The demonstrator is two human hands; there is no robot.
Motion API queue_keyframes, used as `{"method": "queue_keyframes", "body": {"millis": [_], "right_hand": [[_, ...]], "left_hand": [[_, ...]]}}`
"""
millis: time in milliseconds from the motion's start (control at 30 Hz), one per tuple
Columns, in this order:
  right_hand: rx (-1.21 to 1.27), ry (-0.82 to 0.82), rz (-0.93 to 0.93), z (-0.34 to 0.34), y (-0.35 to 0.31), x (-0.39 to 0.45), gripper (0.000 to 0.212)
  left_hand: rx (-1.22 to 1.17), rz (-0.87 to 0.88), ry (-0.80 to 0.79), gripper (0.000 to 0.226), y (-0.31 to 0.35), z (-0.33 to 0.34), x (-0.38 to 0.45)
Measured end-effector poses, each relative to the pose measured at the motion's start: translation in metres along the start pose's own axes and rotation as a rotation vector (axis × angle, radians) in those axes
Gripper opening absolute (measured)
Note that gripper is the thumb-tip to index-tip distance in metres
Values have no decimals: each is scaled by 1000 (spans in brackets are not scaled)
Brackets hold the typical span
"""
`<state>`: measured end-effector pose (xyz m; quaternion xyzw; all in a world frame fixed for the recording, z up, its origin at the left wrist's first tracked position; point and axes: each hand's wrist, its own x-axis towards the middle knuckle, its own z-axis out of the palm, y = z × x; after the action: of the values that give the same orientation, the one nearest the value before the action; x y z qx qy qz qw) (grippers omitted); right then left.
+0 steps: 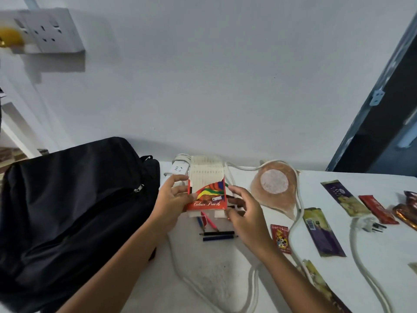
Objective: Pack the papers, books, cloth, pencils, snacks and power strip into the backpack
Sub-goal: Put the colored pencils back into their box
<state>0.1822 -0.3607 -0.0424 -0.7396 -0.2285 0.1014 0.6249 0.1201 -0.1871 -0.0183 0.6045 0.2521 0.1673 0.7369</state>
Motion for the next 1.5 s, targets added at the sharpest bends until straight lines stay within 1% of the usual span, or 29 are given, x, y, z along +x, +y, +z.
{"method": "queue_keyframes", "body": {"millis": [100, 167, 233, 333, 433, 533, 600, 667, 767, 933, 1033, 1100, 1233, 1400, 1500], "right_hand": [[161, -85, 46, 4, -7, -35, 52], [214, -139, 72, 11, -2, -52, 47], [238, -160, 109, 18, 11, -61, 42], [210, -185, 143, 26, 28, -72, 47], [138, -212, 92, 27, 35, -82, 55], [66, -234, 28, 28, 36, -88, 52], [44, -250, 6, 28, 37, -90, 49], [58, -249, 15, 28, 38, -90, 42], [54, -220, 17, 28, 39, -89, 31], [29, -159, 47, 28, 42, -88, 24], [97, -137, 80, 28, 41, -87, 18], [161, -121, 101, 27, 38, -87, 13], [221, -152, 122, 26, 36, -88, 10], [256, -203, 124, 22, 35, -88, 18], [245, -232, 116, 22, 34, -88, 12]], "left_hand": [[-82, 8, -5, 39, -13, -13, -33], [-80, 21, 27, 34, -32, -20, -51], [-83, 33, 86, 26, -51, -24, -62], [-24, 60, 155, 24, -70, -28, -76], [-15, 111, 147, 25, -82, -33, -86], [-16, 149, 173, 22, -88, -37, -90], [-50, 152, 189, 26, -89, -38, -91], [-73, 154, 183, 31, -90, -38, -92], [-56, 146, 118, 47, -89, -39, -94], [74, 128, -131, 76, -86, -45, -103], [138, 100, -237, 90, -89, -51, -103], [93, 80, -224, 87, -89, -51, -102], [-47, 63, -68, 59, -88, -51, -104], [-21, 71, -26, 58, -88, -49, -109], [-31, 63, -32, 59, -87, -49, -110]]}}
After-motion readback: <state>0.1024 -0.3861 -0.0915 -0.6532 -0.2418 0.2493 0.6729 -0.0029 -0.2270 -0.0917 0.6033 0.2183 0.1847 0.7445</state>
